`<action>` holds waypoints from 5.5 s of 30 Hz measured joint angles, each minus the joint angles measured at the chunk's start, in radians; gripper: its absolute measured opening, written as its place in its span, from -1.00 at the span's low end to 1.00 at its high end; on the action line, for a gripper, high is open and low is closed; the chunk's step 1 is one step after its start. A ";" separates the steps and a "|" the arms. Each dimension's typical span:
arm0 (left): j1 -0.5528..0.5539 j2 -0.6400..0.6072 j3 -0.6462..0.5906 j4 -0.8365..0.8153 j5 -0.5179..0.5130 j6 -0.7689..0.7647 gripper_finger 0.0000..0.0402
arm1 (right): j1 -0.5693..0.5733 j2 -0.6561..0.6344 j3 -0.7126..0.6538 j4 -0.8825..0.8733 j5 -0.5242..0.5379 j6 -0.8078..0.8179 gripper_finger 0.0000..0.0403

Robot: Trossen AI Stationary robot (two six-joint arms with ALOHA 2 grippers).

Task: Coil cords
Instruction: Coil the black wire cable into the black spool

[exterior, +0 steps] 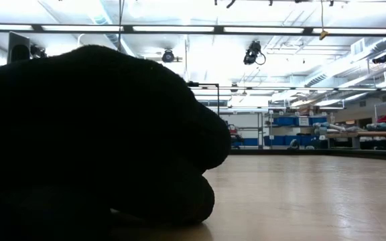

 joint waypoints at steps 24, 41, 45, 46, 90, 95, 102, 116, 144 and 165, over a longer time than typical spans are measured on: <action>0.002 0.000 0.000 0.190 -0.052 0.030 -1.00 | -0.016 0.123 0.002 0.444 0.069 -0.534 -0.46; 0.002 0.000 0.000 0.231 -0.092 0.032 -1.00 | -0.030 0.131 0.002 0.546 0.058 -0.713 -0.50; 0.002 0.000 0.000 0.232 -0.092 0.033 -1.00 | -0.061 0.131 0.002 0.549 0.019 -0.711 -0.50; 0.002 0.000 0.000 0.233 -0.092 0.033 -1.00 | -0.068 0.131 0.002 0.549 0.011 -0.710 -0.50; 0.002 0.002 0.000 0.236 -0.122 0.057 -1.00 | -0.117 0.133 0.001 0.366 -0.092 -0.484 -0.98; 0.002 0.002 0.000 0.213 -0.122 0.054 -1.00 | -0.034 0.129 0.001 0.282 0.025 -0.471 -0.99; 0.002 0.002 0.000 0.145 -0.123 -0.003 -1.00 | 0.105 0.083 0.001 0.172 0.173 -0.368 -0.99; -0.005 0.000 0.000 -0.317 -0.277 -0.184 -1.00 | 0.208 0.037 0.001 -0.233 0.104 0.254 -0.99; 0.007 0.206 -0.001 -0.412 -0.285 -0.313 -1.00 | 0.069 0.087 0.001 -0.268 -0.187 0.739 -0.96; 0.000 0.219 0.000 -0.444 -0.287 -0.385 -1.00 | 0.004 0.287 0.002 -0.274 -0.396 0.819 -0.61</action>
